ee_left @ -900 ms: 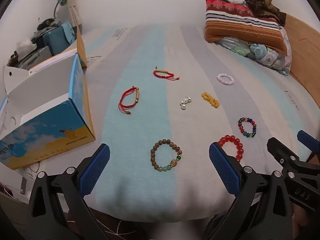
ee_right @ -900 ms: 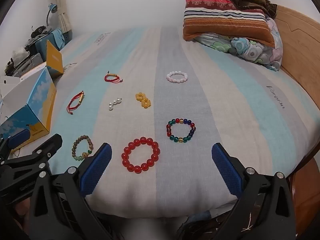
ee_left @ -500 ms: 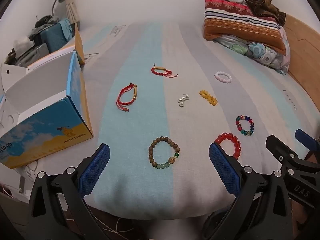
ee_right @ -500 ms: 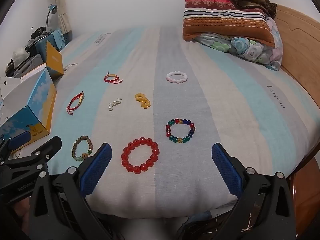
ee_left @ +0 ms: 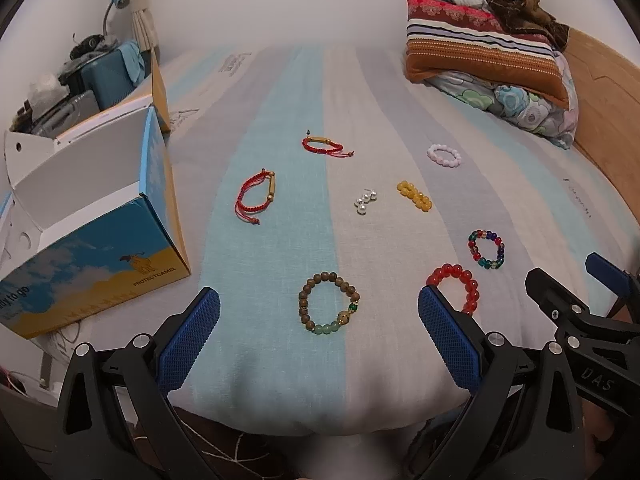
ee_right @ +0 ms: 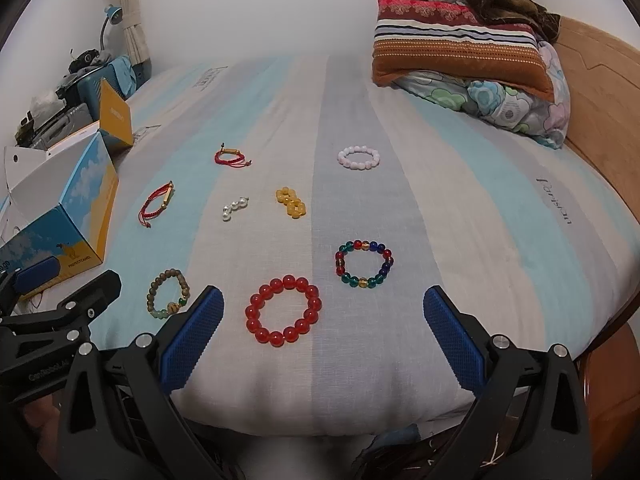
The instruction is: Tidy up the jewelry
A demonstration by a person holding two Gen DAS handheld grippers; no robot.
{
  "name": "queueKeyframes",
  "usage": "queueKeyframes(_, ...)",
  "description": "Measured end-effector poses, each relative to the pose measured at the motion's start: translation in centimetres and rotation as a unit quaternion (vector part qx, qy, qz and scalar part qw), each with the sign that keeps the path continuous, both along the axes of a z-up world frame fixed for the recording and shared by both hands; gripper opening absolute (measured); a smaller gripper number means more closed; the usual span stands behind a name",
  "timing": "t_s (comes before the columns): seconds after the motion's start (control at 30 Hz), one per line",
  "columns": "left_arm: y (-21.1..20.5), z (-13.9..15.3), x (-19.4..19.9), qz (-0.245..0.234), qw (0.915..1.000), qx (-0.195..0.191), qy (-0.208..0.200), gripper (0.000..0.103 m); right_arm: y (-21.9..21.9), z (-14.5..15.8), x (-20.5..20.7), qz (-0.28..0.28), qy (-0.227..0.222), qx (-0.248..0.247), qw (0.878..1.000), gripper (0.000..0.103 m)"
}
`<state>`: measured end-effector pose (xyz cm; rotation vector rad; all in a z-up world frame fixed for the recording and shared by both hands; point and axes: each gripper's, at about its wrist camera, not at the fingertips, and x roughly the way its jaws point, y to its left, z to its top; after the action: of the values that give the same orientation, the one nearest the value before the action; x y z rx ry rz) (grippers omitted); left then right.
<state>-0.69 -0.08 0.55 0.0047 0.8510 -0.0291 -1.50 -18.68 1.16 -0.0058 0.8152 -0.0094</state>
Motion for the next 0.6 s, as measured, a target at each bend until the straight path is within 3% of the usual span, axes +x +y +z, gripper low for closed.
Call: queueKeyframes(0.6, -0.25, 0.91, -0.70, -0.002, 0.9996, 0.011, -0.026, 0.097, -0.60, 0.39, -0.23, 0.000, -0.009, 0.005, 1.000, 0.096)
